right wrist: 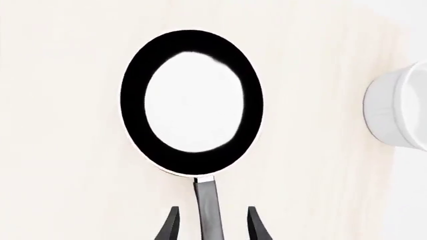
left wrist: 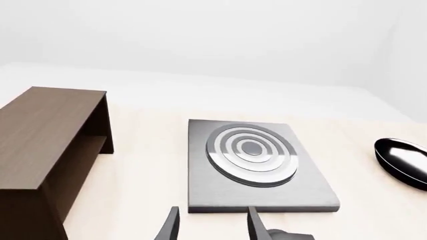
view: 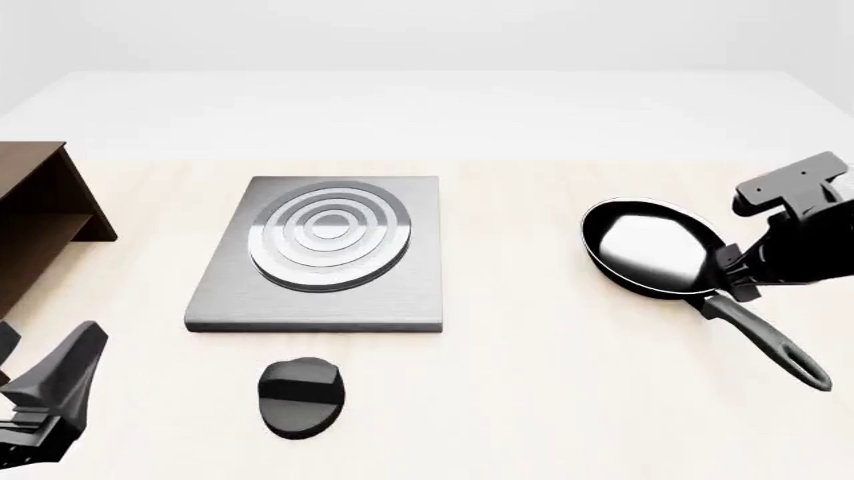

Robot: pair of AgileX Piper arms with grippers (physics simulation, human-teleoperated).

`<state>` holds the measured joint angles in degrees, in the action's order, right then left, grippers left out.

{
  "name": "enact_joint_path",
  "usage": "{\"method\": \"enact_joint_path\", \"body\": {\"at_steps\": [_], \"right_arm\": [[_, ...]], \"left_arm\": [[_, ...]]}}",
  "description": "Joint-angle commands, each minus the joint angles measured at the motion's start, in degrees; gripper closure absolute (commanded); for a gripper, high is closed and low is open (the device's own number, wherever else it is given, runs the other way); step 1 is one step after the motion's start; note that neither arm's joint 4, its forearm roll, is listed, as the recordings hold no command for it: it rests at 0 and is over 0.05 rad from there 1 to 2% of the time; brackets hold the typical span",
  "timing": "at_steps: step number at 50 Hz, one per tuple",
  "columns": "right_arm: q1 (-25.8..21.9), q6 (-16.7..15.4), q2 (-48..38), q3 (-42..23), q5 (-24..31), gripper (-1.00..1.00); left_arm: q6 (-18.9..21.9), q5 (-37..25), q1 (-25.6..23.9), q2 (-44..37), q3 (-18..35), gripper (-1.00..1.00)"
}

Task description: Turn on the stove and put the frying pan on it.

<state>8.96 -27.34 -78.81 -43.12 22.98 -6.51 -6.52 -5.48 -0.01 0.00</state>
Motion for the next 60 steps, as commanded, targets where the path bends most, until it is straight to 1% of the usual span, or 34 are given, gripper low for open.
{"method": "enact_joint_path", "body": {"at_steps": [1, 12, 16, 30, 39, 48, 60], "right_arm": [[1.50, -1.00, -3.79, 1.55, -3.38, -1.00], [2.41, -1.67, -6.75, 3.46, -6.22, -1.00], [2.64, -1.60, -7.42, 3.63, -6.61, -1.00], [4.71, -3.06, -10.54, 4.87, -8.78, -1.00], [5.42, -3.45, -13.04, 5.60, -9.98, -1.00], [6.01, -3.63, -15.15, 6.38, -11.24, -1.00], [5.65, -3.00, -16.28, 7.33, -11.99, -1.00]], "left_arm": [[0.00, 0.14, 0.10, 0.00, 0.00, -1.00], [-0.12, 0.27, 0.18, 0.00, 0.00, -1.00], [-0.09, 0.27, 0.19, 0.00, 0.00, -1.00], [-0.15, 0.34, 0.24, 0.00, 0.00, -1.00], [-0.17, 0.29, 0.24, 0.00, 0.00, -1.00], [-0.17, 0.32, 0.26, 0.00, 0.00, -1.00], [-0.14, 0.32, 0.29, 0.00, 0.00, -1.00]]}}
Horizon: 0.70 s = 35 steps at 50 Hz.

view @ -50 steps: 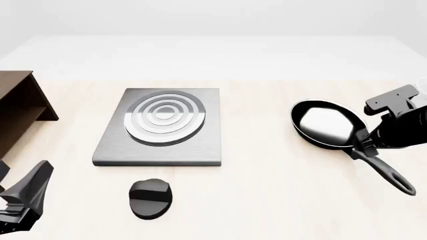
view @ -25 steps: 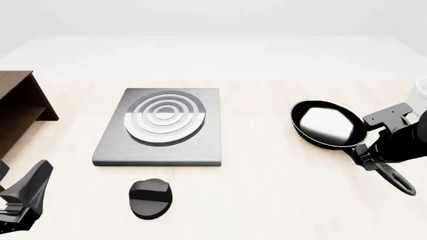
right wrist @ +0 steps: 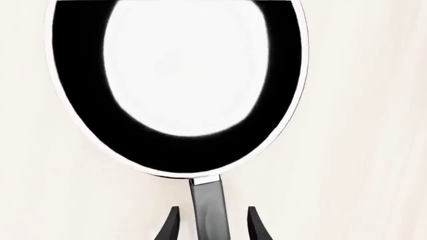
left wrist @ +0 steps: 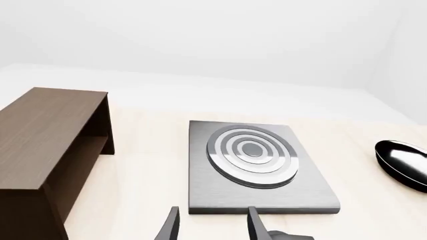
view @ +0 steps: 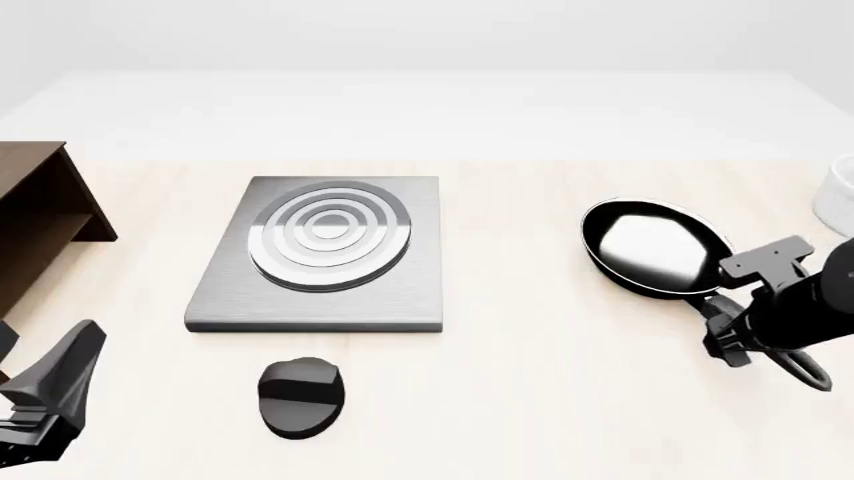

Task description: Turn on the stove and put the frying pan on it.

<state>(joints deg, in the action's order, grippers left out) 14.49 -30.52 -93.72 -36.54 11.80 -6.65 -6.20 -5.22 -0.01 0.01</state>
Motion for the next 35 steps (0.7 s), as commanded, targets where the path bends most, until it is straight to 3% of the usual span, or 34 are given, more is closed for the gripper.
{"method": "enact_joint_path", "body": {"at_steps": [1, 4, 5, 16, 20, 35], "right_arm": [[0.09, 0.25, -1.28, 0.79, -0.79, -1.00], [-0.19, 0.59, -0.89, 0.99, -0.56, -1.00], [-0.02, 0.42, -0.50, 0.87, -0.43, 1.00], [-3.31, 3.31, 6.40, -0.82, 4.90, 1.00], [-3.11, 2.01, 8.77, -1.94, 6.80, 1.00], [-6.65, 2.65, 14.82, -4.25, 12.64, 1.00]], "left_arm": [[0.02, -0.01, 0.03, 0.00, 0.00, -1.00], [0.10, 0.01, 0.02, 0.00, 0.00, -1.00], [0.09, 0.01, 0.03, 0.00, 0.00, -1.00], [0.15, 0.06, -0.01, 0.00, 0.01, -1.00], [0.09, 0.11, -0.02, 0.00, 0.01, -1.00], [0.04, 0.24, 0.02, 0.00, 0.01, -1.00]]}}
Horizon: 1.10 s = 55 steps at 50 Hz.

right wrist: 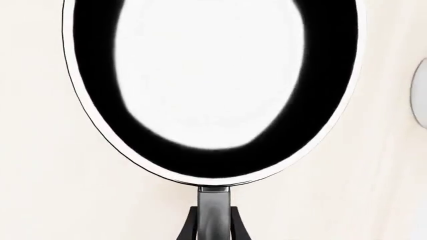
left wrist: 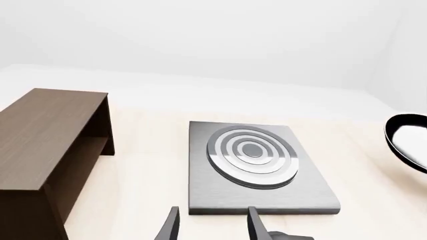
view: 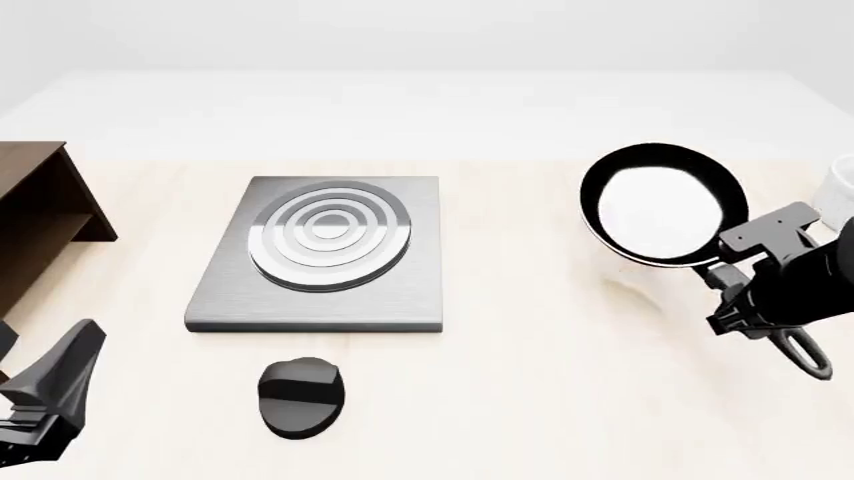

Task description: Turn on the stove and put the frying pan on it.

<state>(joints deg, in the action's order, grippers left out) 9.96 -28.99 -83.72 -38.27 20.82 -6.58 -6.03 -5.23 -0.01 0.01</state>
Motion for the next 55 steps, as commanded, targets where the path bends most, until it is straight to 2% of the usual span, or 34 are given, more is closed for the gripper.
{"method": "enact_joint_path", "body": {"at_steps": [1, 22, 27, 30, 35, 42, 52, 53, 55], "right_arm": [[-2.17, 0.85, 4.80, -2.72, 3.90, 1.00], [-10.65, 2.35, 6.48, -9.21, 12.60, 1.00], [-15.36, 5.36, 6.76, -11.62, 16.26, 1.00], [-15.96, 5.08, 6.17, -12.98, 17.69, 1.00], [-18.97, 7.11, 5.90, -15.44, 20.95, 1.00], [-21.75, 8.19, 5.17, -18.78, 25.23, 1.00], [-26.32, 10.27, 4.90, -20.91, 28.68, 1.00], [-27.64, 11.48, 4.63, -21.45, 29.14, 1.00], [-27.48, 11.29, 4.36, -21.64, 29.05, 1.00]], "left_arm": [[-0.07, 0.05, 0.02, 0.00, 0.00, -1.00], [-0.25, 0.01, 0.00, 0.00, 0.00, -1.00], [-0.60, 0.07, -0.08, 0.00, 0.00, -1.00], [-0.64, 0.10, -0.07, 0.00, 0.00, -1.00], [-0.70, 0.12, -0.10, 0.00, 0.00, -1.00], [-0.84, 0.20, -0.13, 0.00, 0.00, -1.00], [-0.28, 0.95, -0.25, 0.01, -0.01, -1.00], [-0.27, 1.07, -0.27, 0.01, -0.01, -1.00], [-0.21, 1.10, -0.28, 0.01, -0.01, -1.00]]}}
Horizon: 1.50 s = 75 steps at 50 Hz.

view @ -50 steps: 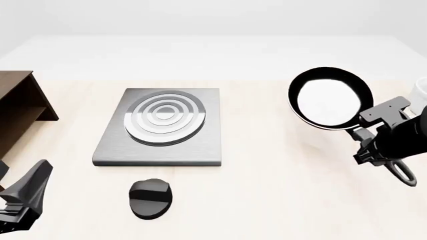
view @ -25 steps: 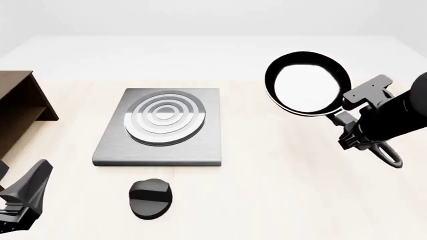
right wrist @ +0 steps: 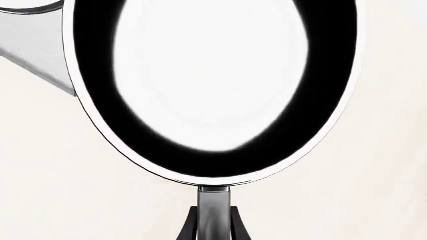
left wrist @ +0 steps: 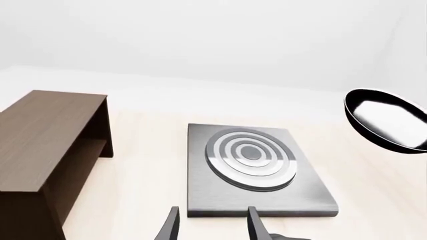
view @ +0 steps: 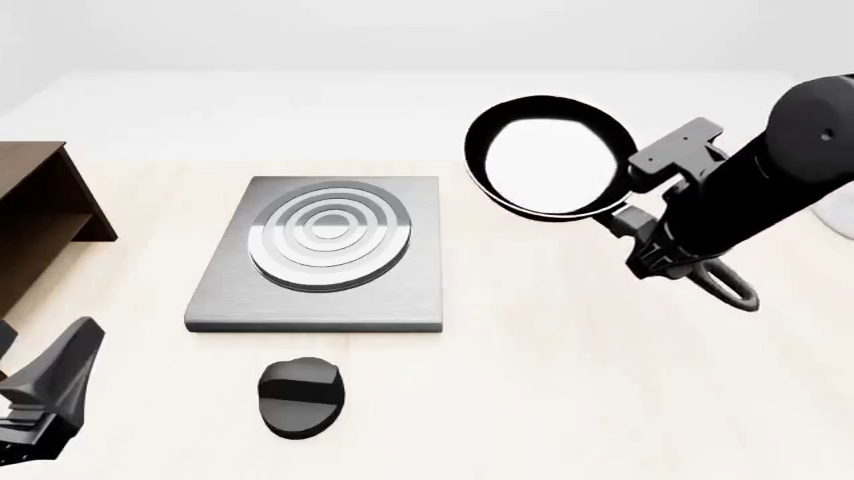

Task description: Turn on the stove and put the frying pan on it.

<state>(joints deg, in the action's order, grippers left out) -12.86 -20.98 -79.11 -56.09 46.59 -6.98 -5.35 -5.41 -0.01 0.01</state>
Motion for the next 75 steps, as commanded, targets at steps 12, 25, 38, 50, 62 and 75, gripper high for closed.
{"method": "enact_joint_path", "body": {"at_steps": [12, 25, 38, 50, 62, 75], "right_arm": [[-9.54, 5.26, -2.79, -7.28, 4.75, 1.00], [-13.96, 6.45, -6.71, -11.22, 5.53, 1.00], [-16.16, 6.19, -10.59, -15.28, 6.48, 1.00], [-19.16, 6.94, -14.24, -19.46, 7.64, 1.00], [-21.03, 7.46, -18.93, -24.05, 8.38, 1.00], [-22.61, 8.07, -23.41, -29.82, 10.20, 1.00]], "left_arm": [[0.27, 0.42, -0.17, 0.00, 0.00, -1.00], [0.18, 0.52, -0.13, 0.00, 0.00, -1.00], [0.20, 0.79, -0.12, 0.00, 0.00, -1.00], [0.36, 0.95, -0.14, 0.00, 0.00, -1.00], [0.34, 1.06, -0.07, 0.00, 0.00, -1.00], [0.19, 1.14, 0.09, 0.00, 0.00, -1.00]]}}
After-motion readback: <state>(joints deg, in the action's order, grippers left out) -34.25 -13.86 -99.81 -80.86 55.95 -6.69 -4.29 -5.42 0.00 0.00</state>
